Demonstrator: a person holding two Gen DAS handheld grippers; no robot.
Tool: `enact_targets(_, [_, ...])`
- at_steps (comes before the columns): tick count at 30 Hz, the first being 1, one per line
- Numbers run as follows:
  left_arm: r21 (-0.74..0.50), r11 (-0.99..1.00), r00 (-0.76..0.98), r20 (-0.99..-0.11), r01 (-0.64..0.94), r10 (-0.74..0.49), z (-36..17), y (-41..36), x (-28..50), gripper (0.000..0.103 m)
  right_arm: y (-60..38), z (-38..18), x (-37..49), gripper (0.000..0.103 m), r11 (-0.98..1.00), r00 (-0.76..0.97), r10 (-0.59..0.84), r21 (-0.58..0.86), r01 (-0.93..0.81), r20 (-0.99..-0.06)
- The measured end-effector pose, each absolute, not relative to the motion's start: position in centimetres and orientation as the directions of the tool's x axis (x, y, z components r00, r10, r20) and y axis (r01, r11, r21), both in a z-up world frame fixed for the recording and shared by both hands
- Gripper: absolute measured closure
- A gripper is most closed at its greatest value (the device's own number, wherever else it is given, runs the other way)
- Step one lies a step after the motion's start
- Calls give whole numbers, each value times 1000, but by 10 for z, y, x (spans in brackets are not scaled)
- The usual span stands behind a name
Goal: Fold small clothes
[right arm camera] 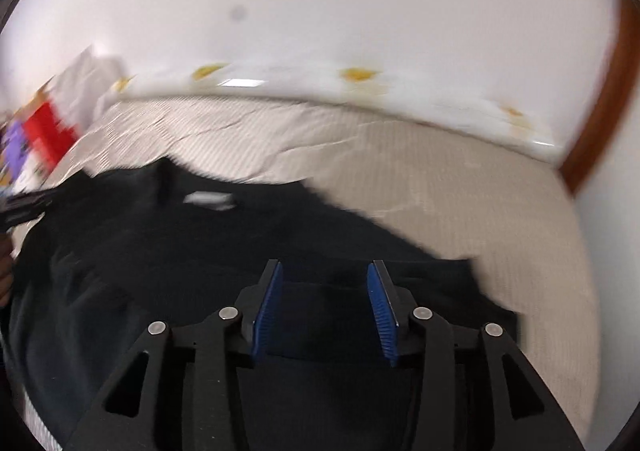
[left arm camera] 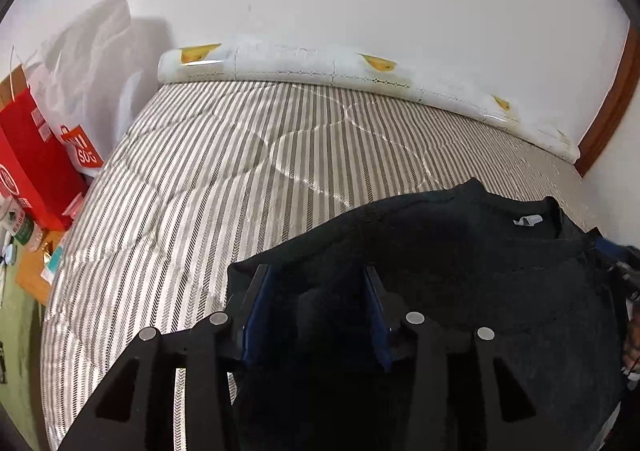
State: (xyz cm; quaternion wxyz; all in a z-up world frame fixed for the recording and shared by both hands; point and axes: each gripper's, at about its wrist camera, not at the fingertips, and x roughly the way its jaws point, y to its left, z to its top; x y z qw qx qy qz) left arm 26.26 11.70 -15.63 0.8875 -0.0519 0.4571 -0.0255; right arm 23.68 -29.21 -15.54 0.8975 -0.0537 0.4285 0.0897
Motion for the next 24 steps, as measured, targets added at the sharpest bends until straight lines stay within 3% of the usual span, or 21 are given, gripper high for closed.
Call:
enact_targets(4, [-140, 990, 582, -804, 20, -126, -156, 122, 259, 59, -262, -177, 248, 55, 946, 542, 195, 12, -323, -817])
enact_targets(8, [-178, 984, 578, -800, 26, -160, -161, 126, 260, 54, -250, -186, 256, 48, 936, 526, 179, -20, -350, -832])
enact_targets(16, [-237, 971, 581, -786, 30, -210, -163, 132, 257, 53, -250, -190, 260, 53, 908, 473, 208, -10, -418, -856])
enact_targets(19, [-255, 967, 581, -783, 28, -223, -164, 133, 257, 53, -245, -190, 258, 72, 889, 462, 225, -13, -457, -858])
enact_targets(21, [-261, 965, 583, -780, 28, -227, -164, 133, 257, 53, -237, -189, 252, 96, 871, 475, 213, -54, -488, -854])
enact_targets(24, [-278, 960, 596, -766, 30, -241, -160, 136, 254, 53, -228, -188, 243, 98, 856, 519, 169, -136, -499, -838])
